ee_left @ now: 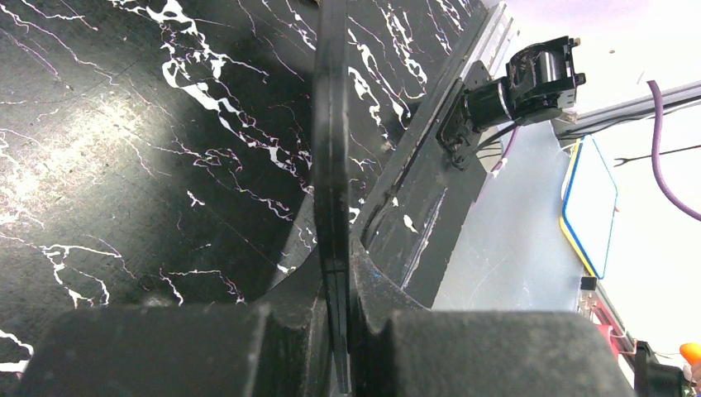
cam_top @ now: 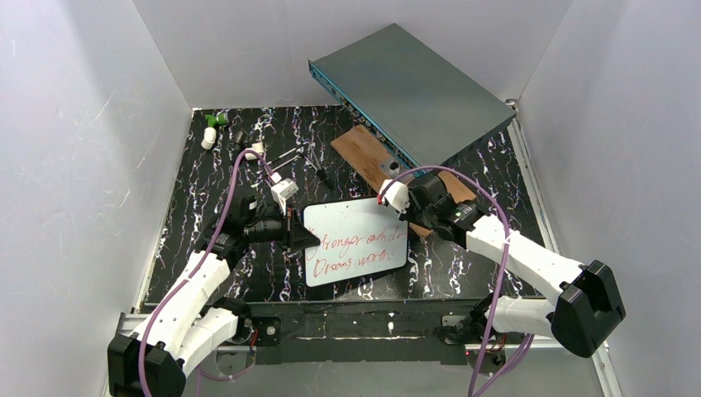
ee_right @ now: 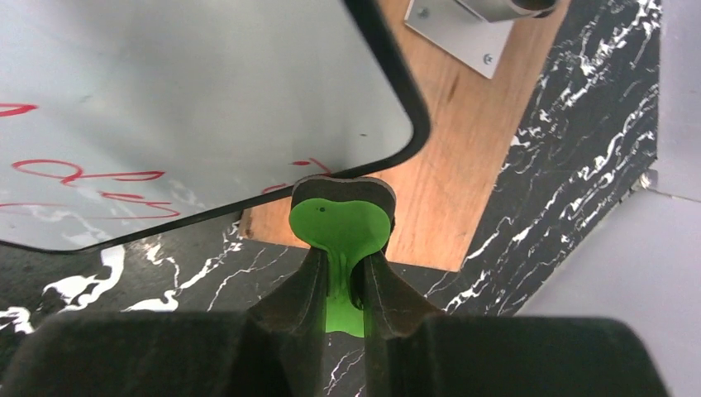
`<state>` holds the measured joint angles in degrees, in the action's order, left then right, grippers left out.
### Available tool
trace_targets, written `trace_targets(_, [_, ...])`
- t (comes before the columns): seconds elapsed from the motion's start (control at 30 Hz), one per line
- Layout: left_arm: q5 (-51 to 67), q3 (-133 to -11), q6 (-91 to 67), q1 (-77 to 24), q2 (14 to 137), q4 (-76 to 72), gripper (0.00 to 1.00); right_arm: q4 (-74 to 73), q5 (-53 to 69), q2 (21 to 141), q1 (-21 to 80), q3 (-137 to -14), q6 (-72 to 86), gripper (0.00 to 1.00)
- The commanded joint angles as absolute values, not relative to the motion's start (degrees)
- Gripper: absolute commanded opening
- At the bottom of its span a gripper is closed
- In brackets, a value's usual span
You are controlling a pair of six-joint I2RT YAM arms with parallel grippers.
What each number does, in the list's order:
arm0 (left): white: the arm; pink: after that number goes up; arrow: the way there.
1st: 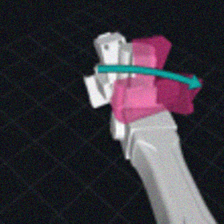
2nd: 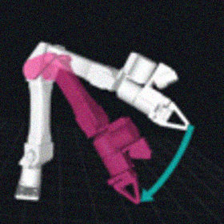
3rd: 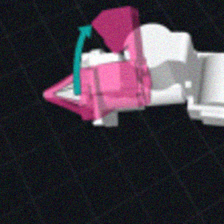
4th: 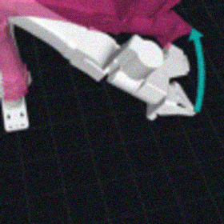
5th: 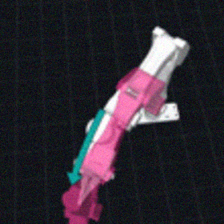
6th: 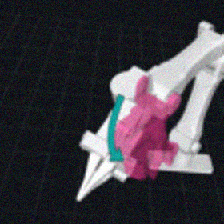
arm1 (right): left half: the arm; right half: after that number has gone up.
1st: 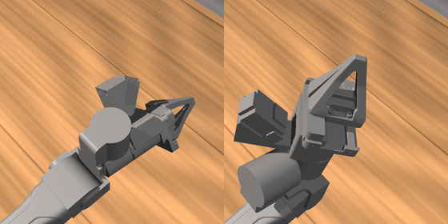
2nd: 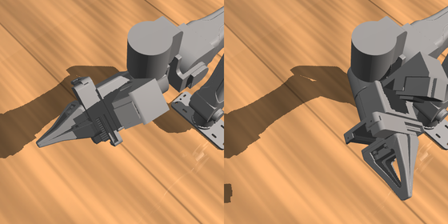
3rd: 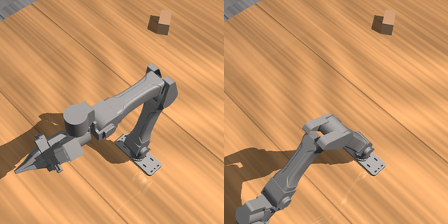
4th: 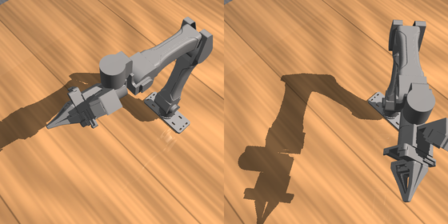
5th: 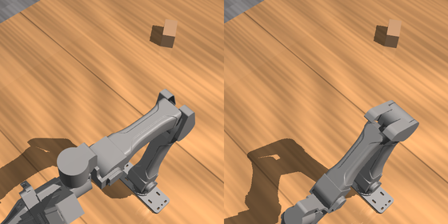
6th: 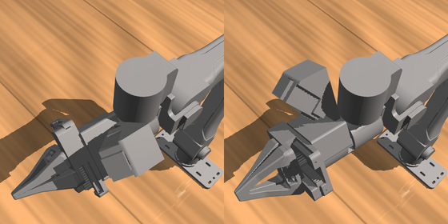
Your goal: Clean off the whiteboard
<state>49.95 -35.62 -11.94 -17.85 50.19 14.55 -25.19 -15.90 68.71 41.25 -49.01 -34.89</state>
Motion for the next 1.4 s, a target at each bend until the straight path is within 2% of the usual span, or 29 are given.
trace_targets(0.0, [51.1, -36.3, -7.9, -18.8, 49.9, 17.6, 0.0, -19.5, -20.9, 68.6, 40.5, -48.6, -33.9, 0.01])
trace_targets(0.2, [51.0, -36.3, -7.9, -18.9, 49.9, 17.6, 0.0, -28.6, -5.9, 67.1, 41.9, -48.9, -36.7, 0.01])
trace_targets(0.27, [51.0, -36.3, -7.9, -18.8, 50.0, 17.7, 0.0, -29.1, -4.3, 66.8, 42.7, -48.5, -37.3, 0.01])
trace_targets(0.53, [51.1, -36.3, -7.9, -18.9, 50.3, 17.7, 0.0, -25.6, -10.9, 69.0, 42.8, -53.5, -34.5, 0.01])
trace_targets(0.7, [51.0, -36.3, -7.9, -18.8, 50.2, 17.7, 0.0, -22.6, -16.1, 70.1, 42.3, -52.4, -35.6, 0.01])
trace_targets(0.9, [51.2, -36.3, -7.8, -18.8, 50.2, 17.8, 0.0, -24.4, -15.4, 68.5, 40.5, -50.1, -36.6, 0.01])
trace_targets(1.17, [51.3, -36.4, -7.8, -18.8, 50.1, 17.8, 0.0, -33.1, -3.7, 67.7, 42.8, -46.5, -43.3, 0.01])
trace_targets(1.37, [51.3, -36.4, -7.8, -18.8, 50.0, 17.8, 0.0, -30.4, -9.2, 70.6, 43.9, -50.6, -40.6, 0.01])
